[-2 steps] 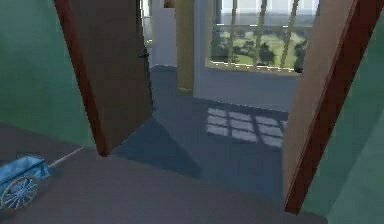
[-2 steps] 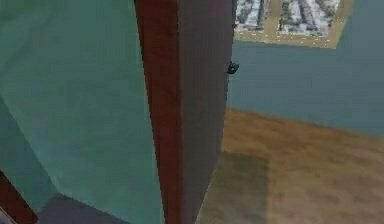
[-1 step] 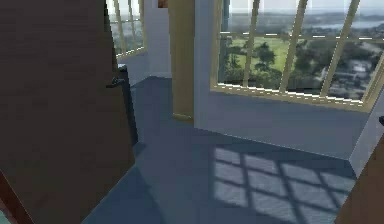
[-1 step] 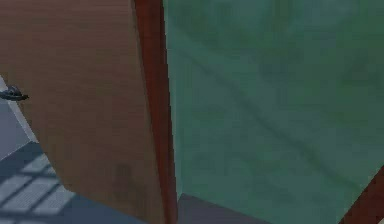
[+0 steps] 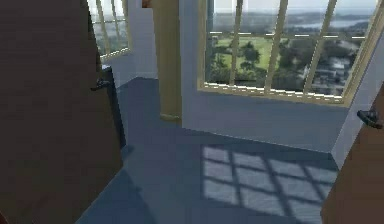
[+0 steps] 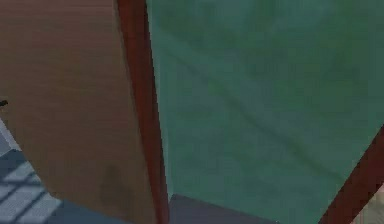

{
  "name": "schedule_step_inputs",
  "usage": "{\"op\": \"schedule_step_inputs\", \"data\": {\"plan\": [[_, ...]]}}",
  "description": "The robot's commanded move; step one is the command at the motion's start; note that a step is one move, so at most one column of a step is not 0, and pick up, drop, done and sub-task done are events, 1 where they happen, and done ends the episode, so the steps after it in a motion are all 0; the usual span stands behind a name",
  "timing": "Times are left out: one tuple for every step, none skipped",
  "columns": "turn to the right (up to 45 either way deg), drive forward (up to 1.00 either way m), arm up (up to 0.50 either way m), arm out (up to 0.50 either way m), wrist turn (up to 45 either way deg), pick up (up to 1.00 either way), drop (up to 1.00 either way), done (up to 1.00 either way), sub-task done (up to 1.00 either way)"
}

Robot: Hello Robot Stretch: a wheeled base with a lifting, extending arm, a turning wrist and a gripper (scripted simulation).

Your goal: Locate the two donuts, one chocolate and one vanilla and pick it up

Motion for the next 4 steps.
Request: {"op": "schedule_step_inputs", "data": {"plan": [[0.0, 1.00, 0.00, 0.00, 0.0, 0.00, 0.00, 0.00, 0.00], [0.0, 0.45, 0.00, 0.00, 0.0, 0.00, 0.00, 0.00, 0.00], [-30.0, 0.00, 0.00, 0.00, 0.0, 0.00, 0.00, 0.00, 0.00], [-3.0, 0.00, 0.00, 0.00, 0.0, 0.00, 0.00, 0.00, 0.00]]}}
